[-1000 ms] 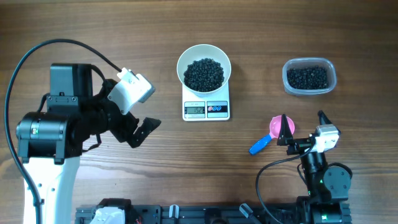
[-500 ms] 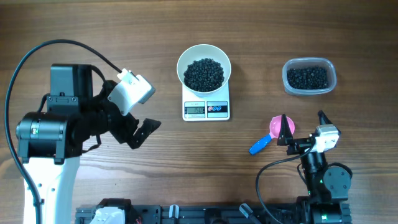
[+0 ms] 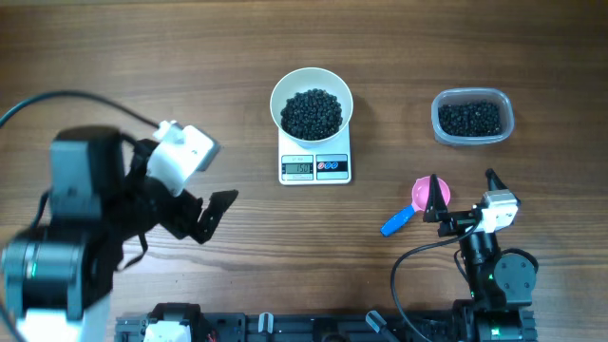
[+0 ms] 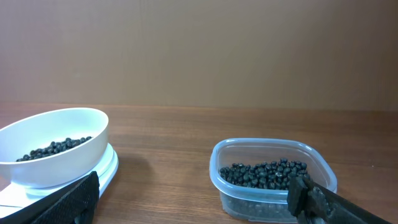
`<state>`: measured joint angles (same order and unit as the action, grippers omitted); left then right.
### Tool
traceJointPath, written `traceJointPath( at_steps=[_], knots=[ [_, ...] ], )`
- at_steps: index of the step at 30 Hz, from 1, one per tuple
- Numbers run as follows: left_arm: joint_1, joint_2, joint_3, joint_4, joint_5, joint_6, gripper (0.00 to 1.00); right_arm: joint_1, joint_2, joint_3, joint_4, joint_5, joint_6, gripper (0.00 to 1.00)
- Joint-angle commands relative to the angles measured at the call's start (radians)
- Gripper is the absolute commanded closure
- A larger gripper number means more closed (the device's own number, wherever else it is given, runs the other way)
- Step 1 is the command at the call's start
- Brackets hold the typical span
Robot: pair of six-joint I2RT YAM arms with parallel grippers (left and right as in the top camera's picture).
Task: Scoop item into bowl and weigh 150g on scale
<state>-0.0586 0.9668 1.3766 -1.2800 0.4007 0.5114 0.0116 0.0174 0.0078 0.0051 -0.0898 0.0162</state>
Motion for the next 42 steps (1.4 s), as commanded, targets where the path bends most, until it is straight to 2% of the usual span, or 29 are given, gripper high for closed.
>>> traceJointPath(
  at_steps=[1,5,9,14,17,22,27,34,42],
  knots=[
    [0.006,-0.093,-0.112,0.082,-0.056,-0.154,0.00,0.004,-0.014,-0.003,0.001,-0.016,-0.014,0.00],
    [0.006,-0.198,-0.273,0.229,-0.070,-0.222,0.00,0.004,-0.014,-0.003,0.001,-0.016,-0.014,0.00],
    [0.007,-0.321,-0.459,0.434,-0.081,-0.345,0.00,0.004,-0.014,-0.003,0.001,-0.016,-0.014,0.00],
    [0.007,-0.446,-0.604,0.556,-0.109,-0.377,0.00,0.004,-0.013,-0.003,0.001,-0.016,-0.013,0.00],
    [0.019,-0.519,-0.672,0.613,-0.137,-0.435,0.00,0.004,-0.013,-0.003,0.001,-0.016,-0.014,0.00],
    [0.067,-0.629,-0.757,0.657,-0.141,-0.501,0.00,0.004,-0.013,-0.003,0.001,-0.016,-0.014,0.01],
    [0.111,-0.740,-0.835,0.688,-0.140,-0.505,0.00,0.004,-0.013,-0.003,0.001,-0.016,-0.014,0.00],
    [0.115,-0.832,-0.873,0.683,-0.175,-0.510,0.00,0.004,-0.013,-0.003,0.001,-0.016,-0.013,0.00],
    [0.115,-0.957,-0.940,0.706,-0.204,-0.602,0.00,0.004,-0.013,-0.003,0.001,-0.016,-0.014,0.00]
  ],
)
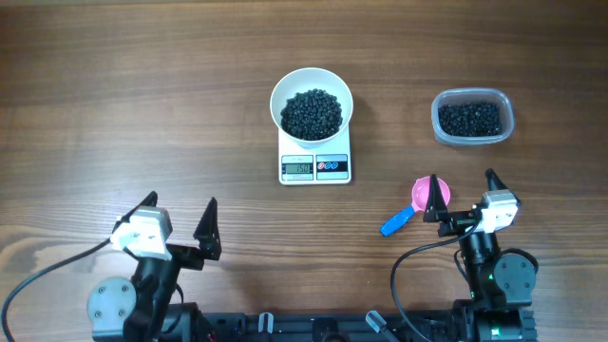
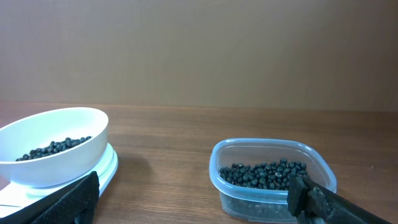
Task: Scoop item into bowl and weigh 150g on scale
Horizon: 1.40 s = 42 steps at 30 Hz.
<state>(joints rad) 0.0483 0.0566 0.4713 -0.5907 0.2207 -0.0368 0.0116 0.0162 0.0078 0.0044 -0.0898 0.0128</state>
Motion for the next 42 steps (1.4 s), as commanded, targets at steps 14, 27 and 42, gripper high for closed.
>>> traceJointPath(
  at_steps=[14,27,42],
  knots=[
    [0.008,-0.054,-0.167,0.219,-0.118,-0.208,0.00,0.004,-0.011,-0.003,0.002,-0.016,-0.010,0.00],
    [0.008,-0.054,-0.313,0.395,-0.119,-0.207,0.00,0.004,-0.011,-0.003,0.002,-0.016,-0.010,0.00],
    [0.008,-0.054,-0.421,0.498,-0.117,-0.208,0.00,0.004,-0.011,-0.003,0.002,-0.016,-0.010,0.00]
  ],
)
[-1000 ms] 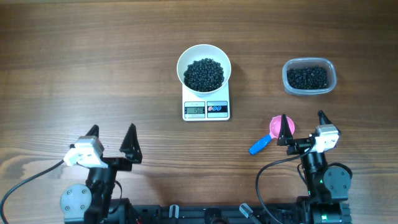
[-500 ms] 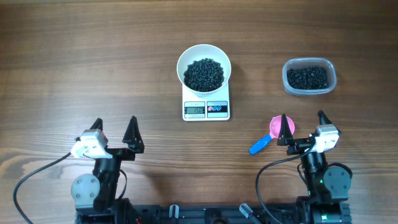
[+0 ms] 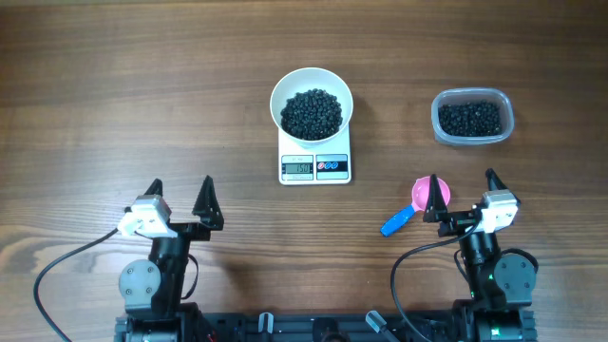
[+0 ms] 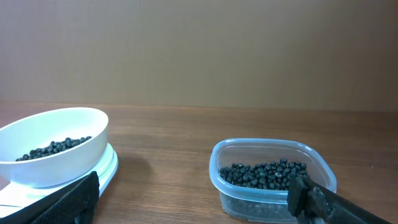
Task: Scoop item into bowl and weigh 150g on scale
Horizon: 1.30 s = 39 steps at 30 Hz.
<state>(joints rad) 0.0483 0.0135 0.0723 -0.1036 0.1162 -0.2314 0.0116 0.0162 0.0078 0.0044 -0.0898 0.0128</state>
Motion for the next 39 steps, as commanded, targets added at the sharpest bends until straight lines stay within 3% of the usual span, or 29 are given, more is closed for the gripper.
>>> traceJointPath(
  at_steps=[1,22,27,39],
  knots=[
    [0.008,-0.011,-0.026,0.011,-0.013,-0.013,0.00,0.004,-0.011,-0.003,0.002,-0.016,-0.010,0.00],
    [0.008,-0.011,-0.066,0.033,-0.022,-0.014,0.00,0.004,-0.011,-0.003,0.002,-0.016,-0.010,0.00],
    [0.008,-0.011,-0.066,0.030,-0.043,-0.098,0.00,0.004,-0.011,-0.003,0.002,-0.016,-0.010,0.00],
    [0.008,-0.011,-0.066,0.030,-0.054,-0.098,0.00,0.004,-0.011,-0.003,0.002,-0.016,-0.010,0.00]
  ],
)
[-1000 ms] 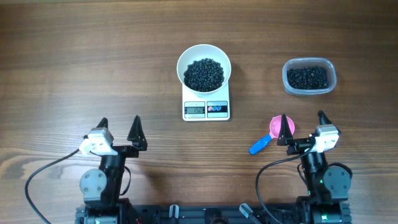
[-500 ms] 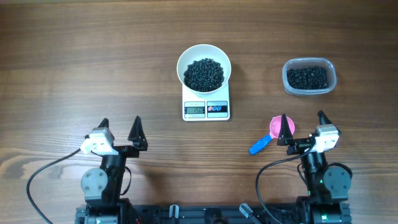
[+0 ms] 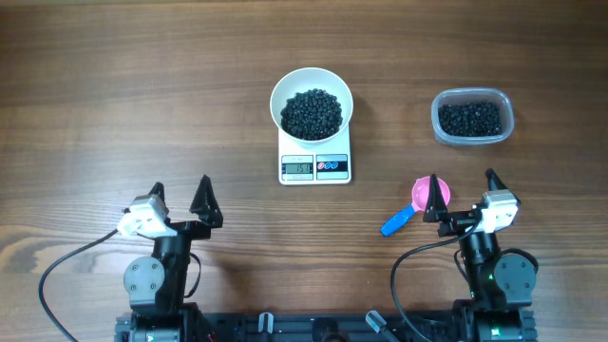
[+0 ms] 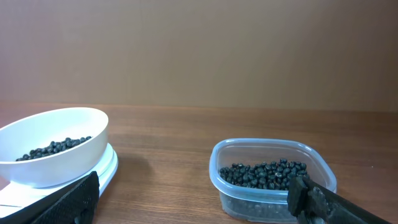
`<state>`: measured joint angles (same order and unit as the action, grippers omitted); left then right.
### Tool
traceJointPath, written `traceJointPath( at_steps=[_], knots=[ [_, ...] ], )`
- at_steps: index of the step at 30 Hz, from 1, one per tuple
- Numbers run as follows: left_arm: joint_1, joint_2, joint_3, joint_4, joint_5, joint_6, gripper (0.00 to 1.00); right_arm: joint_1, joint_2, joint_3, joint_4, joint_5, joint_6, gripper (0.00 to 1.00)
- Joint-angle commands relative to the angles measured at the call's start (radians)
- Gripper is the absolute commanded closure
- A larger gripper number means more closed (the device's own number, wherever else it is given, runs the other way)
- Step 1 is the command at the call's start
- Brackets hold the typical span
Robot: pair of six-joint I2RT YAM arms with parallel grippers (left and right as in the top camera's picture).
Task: Scoop item into bowl and weigh 150g on scale
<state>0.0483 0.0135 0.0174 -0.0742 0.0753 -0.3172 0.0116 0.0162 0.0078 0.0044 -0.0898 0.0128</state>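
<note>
A white bowl (image 3: 312,87) heaped with black beans stands on the white scale (image 3: 315,167), whose lit display is too small to read. The same bowl (image 4: 53,146) shows at the left of the right wrist view. A clear tub (image 3: 472,117) of black beans sits at the back right, and the tub (image 4: 273,177) is also seen close ahead of the right wrist. A pink scoop with a blue handle (image 3: 407,209) lies on the table beside my right gripper (image 3: 462,180), which is open and empty. My left gripper (image 3: 180,188) is open and empty at the front left.
The wooden table (image 3: 142,85) runs under everything. Both arm bases sit at the front edge, with black cables trailing from each. A plain brown wall closes off the far side in the right wrist view.
The left arm has shifted a trifle at the front left, its gripper still open. The right arm, bowl, scale, tub and scoop stand as before.
At first the left arm was raised high over the table's left side, gripper open and empty. Then it was low at the front left edge. After that it stood a little further right, where it remains. The right arm, scoop and bowl never moved.
</note>
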Motion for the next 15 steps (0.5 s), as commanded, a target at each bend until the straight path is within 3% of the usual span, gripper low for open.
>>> traceJointPath(
  at_steps=[1,15],
  knots=[
    [0.008,-0.011,-0.011,0.001,-0.013,-0.012,0.00,0.004,-0.011,-0.003,0.002,-0.016,-0.011,0.00],
    [0.008,-0.011,-0.011,0.002,-0.013,-0.013,0.00,0.004,-0.011,-0.003,0.002,-0.016,-0.010,0.00]
  ],
)
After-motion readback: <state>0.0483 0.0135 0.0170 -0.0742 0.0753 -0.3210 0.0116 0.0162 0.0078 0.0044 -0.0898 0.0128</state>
